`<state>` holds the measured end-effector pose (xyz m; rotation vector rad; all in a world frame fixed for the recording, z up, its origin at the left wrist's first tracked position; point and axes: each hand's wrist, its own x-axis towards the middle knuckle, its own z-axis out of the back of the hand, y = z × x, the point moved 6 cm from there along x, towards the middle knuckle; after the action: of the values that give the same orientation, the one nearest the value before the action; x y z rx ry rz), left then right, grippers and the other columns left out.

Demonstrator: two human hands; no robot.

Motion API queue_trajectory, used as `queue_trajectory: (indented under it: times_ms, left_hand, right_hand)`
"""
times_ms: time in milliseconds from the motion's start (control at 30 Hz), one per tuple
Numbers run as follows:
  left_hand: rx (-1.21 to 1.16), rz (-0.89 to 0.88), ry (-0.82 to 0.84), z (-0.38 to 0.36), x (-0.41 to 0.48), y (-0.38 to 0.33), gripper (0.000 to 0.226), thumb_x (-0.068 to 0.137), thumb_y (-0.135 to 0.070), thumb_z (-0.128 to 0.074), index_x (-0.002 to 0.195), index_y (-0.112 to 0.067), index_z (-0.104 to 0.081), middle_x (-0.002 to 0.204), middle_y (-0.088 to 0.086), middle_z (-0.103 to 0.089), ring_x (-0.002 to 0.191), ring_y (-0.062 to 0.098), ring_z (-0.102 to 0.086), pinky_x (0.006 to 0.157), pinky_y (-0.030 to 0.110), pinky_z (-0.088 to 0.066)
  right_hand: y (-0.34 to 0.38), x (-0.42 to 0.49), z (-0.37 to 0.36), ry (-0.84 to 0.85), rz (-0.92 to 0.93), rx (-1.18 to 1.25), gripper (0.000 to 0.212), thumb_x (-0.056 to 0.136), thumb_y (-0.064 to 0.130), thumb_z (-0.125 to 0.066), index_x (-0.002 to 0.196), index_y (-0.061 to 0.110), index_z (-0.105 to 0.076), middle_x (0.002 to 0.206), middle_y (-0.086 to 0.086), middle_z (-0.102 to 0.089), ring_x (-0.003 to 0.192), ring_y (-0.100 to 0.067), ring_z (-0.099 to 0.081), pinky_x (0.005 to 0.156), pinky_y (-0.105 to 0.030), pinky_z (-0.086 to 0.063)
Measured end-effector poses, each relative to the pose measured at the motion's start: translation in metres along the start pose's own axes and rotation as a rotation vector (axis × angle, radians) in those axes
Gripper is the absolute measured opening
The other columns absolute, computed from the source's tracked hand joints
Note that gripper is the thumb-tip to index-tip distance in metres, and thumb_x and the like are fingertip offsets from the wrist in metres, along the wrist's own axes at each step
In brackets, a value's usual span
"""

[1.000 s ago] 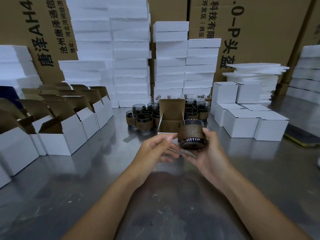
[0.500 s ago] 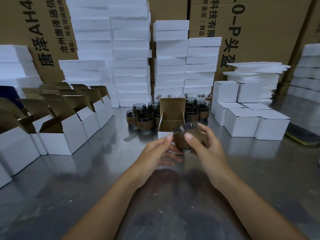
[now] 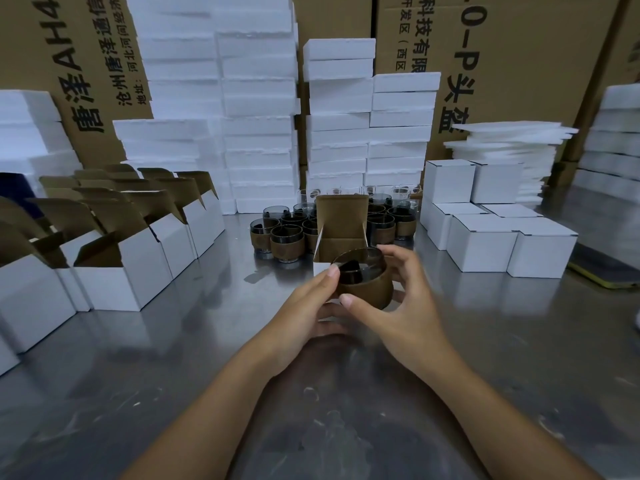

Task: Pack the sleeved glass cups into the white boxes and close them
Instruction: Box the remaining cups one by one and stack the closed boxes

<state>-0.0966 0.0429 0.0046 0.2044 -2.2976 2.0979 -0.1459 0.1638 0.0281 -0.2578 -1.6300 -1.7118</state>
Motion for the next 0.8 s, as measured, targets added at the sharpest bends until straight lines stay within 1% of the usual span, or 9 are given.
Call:
queue_trajectory:
  times_ms: [67,133,233,333,433,500,633,733,800]
  left_hand:
    - [0.022,-0.029,0.010,0.0002,-0.0008,-0.0022,0.040,0.085,-0.057,-0.049,0.119,-0.039,-0.061,0.118,0.000,-0.067,0.106,0.018,-0.065,0.087,0.034,-0.053]
    - [0.009,-0.054,0.008,0.0007,-0.0016,-0.0053,0.037,0.087,-0.046,-0.052,0.121,-0.034,-0.061,0.117,0.002,-0.068,0.102,0.018,-0.066,0.081,0.029,-0.053]
    - [0.003,-0.091,0.008,0.0016,-0.0015,-0.0085,0.038,0.087,-0.031,-0.053,0.125,-0.027,-0.058,0.118,0.006,-0.067,0.103,0.023,-0.065,0.079,0.028,-0.052]
    - [-0.002,-0.110,-0.006,0.0033,-0.0010,-0.0093,0.044,0.082,-0.023,-0.053,0.125,-0.023,-0.058,0.118,0.008,-0.066,0.106,0.028,-0.063,0.077,0.028,-0.051]
    - [-0.005,-0.129,-0.014,0.0039,-0.0009,-0.0102,0.046,0.079,-0.020,-0.052,0.125,-0.022,-0.058,0.119,0.008,-0.065,0.108,0.029,-0.061,0.076,0.026,-0.051]
    - [-0.007,-0.139,-0.017,0.0040,-0.0005,-0.0108,0.047,0.078,-0.019,-0.051,0.125,-0.021,-0.058,0.119,0.008,-0.065,0.109,0.029,-0.061,0.077,0.027,-0.051]
    - [-0.013,-0.122,-0.028,0.0034,-0.0010,-0.0104,0.046,0.080,-0.023,-0.052,0.126,-0.020,-0.057,0.118,0.010,-0.066,0.109,0.035,-0.059,0.077,0.027,-0.052]
    - [-0.012,-0.106,0.002,0.0004,-0.0028,-0.0107,0.038,0.086,-0.034,-0.051,0.122,-0.025,-0.060,0.116,0.007,-0.068,0.102,0.025,-0.065,0.078,0.028,-0.053]
    - [0.009,-0.090,0.017,-0.0009,-0.0041,-0.0106,0.037,0.088,-0.045,-0.049,0.120,-0.029,-0.062,0.116,0.006,-0.068,0.102,0.023,-0.066,0.078,0.028,-0.054]
  right_hand:
    - [-0.0003,0.0006,-0.0007,0.018,0.006,-0.017,0.067,0.064,0.023,-0.085,0.114,0.039,-0.043,0.111,0.020,-0.058,0.104,0.010,-0.054,0.080,0.000,-0.037]
    - [-0.0007,0.0009,-0.0022,0.034,0.021,-0.028,0.068,0.064,0.022,-0.084,0.115,0.038,-0.041,0.110,0.021,-0.058,0.107,0.007,-0.053,0.084,-0.002,-0.037]
    - [-0.0010,-0.0001,-0.0042,0.049,0.037,-0.035,0.067,0.062,0.025,-0.079,0.114,0.038,-0.039,0.109,0.025,-0.057,0.107,0.006,-0.054,0.086,-0.003,-0.037]
    - [0.0002,-0.0007,-0.0054,0.068,0.065,-0.051,0.068,0.061,0.024,-0.078,0.114,0.038,-0.038,0.112,0.029,-0.054,0.107,0.005,-0.055,0.086,-0.004,-0.038]
    - [0.0007,-0.0005,-0.0061,0.076,0.081,-0.067,0.068,0.060,0.023,-0.077,0.114,0.038,-0.039,0.111,0.027,-0.054,0.106,0.000,-0.056,0.086,-0.007,-0.040]
    - [0.0014,-0.0006,-0.0059,0.077,0.090,-0.073,0.067,0.060,0.022,-0.077,0.114,0.037,-0.039,0.110,0.027,-0.054,0.105,-0.001,-0.056,0.086,-0.007,-0.040]
    - [0.0030,-0.0005,-0.0061,0.079,0.074,-0.053,0.066,0.061,0.024,-0.078,0.113,0.035,-0.040,0.110,0.028,-0.054,0.105,0.004,-0.055,0.085,-0.004,-0.038]
    - [0.0012,0.0006,-0.0028,0.048,0.011,-0.005,0.064,0.059,0.029,-0.081,0.109,0.037,-0.043,0.106,0.023,-0.059,0.103,0.007,-0.056,0.081,-0.002,-0.038]
    - [-0.0010,0.0010,-0.0008,0.042,-0.027,0.027,0.062,0.060,0.026,-0.084,0.107,0.036,-0.046,0.106,0.018,-0.061,0.099,0.008,-0.057,0.076,-0.002,-0.040]
